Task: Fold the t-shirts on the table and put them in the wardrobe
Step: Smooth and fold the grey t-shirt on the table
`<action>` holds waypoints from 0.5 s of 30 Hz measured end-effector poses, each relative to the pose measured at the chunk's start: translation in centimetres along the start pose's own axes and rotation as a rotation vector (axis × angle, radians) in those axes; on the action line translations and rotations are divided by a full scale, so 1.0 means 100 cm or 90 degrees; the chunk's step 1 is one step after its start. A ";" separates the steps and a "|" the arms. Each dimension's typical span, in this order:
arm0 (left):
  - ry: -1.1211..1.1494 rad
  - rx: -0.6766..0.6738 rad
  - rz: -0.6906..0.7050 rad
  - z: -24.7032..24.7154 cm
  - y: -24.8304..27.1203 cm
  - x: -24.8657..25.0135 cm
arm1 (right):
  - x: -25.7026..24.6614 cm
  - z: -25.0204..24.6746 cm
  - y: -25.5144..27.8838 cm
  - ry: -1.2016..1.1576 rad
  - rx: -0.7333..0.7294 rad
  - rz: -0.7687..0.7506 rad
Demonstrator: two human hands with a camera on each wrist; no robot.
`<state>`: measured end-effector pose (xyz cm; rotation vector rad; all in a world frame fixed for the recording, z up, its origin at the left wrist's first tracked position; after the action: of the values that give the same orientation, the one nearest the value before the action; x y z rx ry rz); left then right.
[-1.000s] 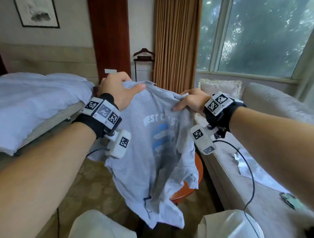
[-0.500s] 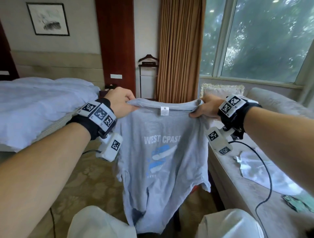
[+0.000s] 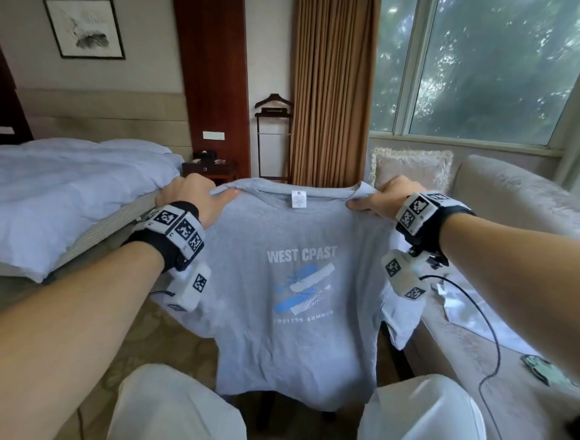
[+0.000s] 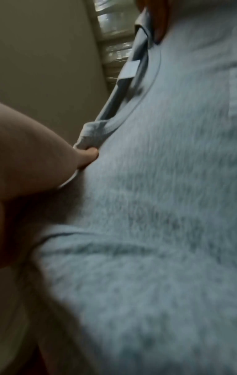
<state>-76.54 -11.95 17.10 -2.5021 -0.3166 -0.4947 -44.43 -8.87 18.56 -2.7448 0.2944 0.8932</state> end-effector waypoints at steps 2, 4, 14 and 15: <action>-0.044 -0.007 0.005 0.006 -0.005 -0.005 | 0.006 0.004 -0.005 0.002 -0.005 0.019; -0.038 -0.034 0.013 0.019 -0.013 -0.010 | 0.011 0.013 -0.012 -0.003 0.008 0.031; 0.051 -0.125 -0.020 0.127 -0.069 -0.032 | 0.042 0.112 -0.111 0.020 -0.016 0.118; 0.040 -0.141 -0.026 0.141 -0.078 -0.035 | 0.046 0.123 -0.123 0.033 -0.029 0.128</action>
<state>-78.28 1.99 8.55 -2.6906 -0.3023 -0.6554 -44.38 5.81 8.16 -2.8206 0.5765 0.8865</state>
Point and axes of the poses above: each hand's wrist, its own y-axis away from the middle knuckle, its own z-axis out of the palm, x = y × z, the point moved 1 cm from there along -y, towards the middle knuckle, and after that the axes turned 3 degrees about x, right-handed, at the moved point
